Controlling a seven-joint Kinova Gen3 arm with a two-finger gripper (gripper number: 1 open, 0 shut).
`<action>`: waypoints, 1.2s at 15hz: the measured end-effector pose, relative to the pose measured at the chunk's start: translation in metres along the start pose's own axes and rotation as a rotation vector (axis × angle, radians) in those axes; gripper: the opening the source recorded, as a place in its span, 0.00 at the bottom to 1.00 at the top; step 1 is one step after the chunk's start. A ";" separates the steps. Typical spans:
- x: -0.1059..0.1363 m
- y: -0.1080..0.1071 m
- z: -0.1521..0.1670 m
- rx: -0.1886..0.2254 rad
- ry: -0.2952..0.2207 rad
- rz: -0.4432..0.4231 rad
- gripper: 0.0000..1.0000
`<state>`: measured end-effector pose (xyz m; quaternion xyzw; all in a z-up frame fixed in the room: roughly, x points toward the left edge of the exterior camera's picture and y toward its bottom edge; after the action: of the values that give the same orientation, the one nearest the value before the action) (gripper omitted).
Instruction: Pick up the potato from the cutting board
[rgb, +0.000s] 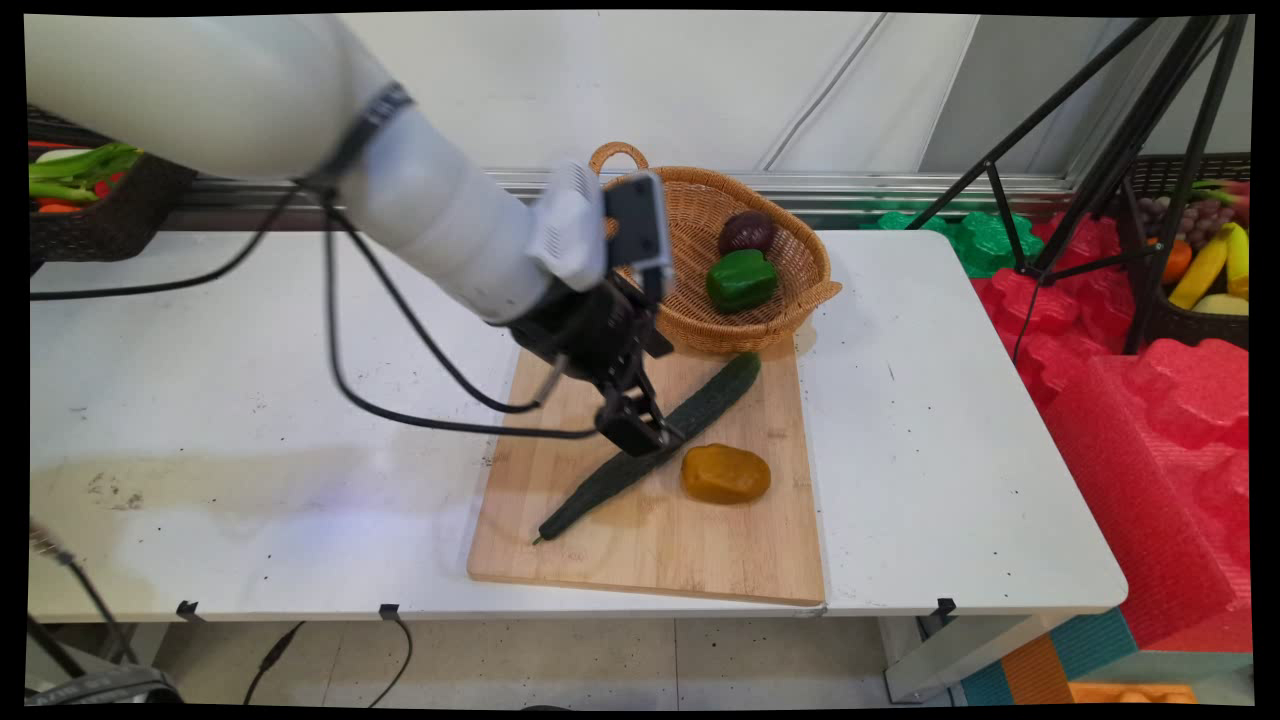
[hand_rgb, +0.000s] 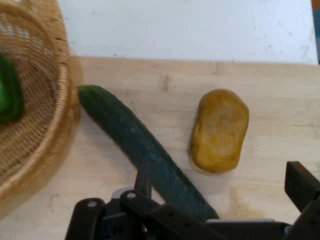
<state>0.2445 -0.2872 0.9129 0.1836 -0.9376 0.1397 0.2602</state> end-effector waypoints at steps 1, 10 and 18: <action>0.003 0.000 0.007 -0.005 -0.010 0.003 1.00; 0.024 0.001 0.095 -0.075 -0.119 0.029 1.00; 0.031 0.004 0.145 -0.100 -0.162 0.024 1.00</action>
<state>0.1546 -0.3435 0.8096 0.1697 -0.9635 0.0806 0.1908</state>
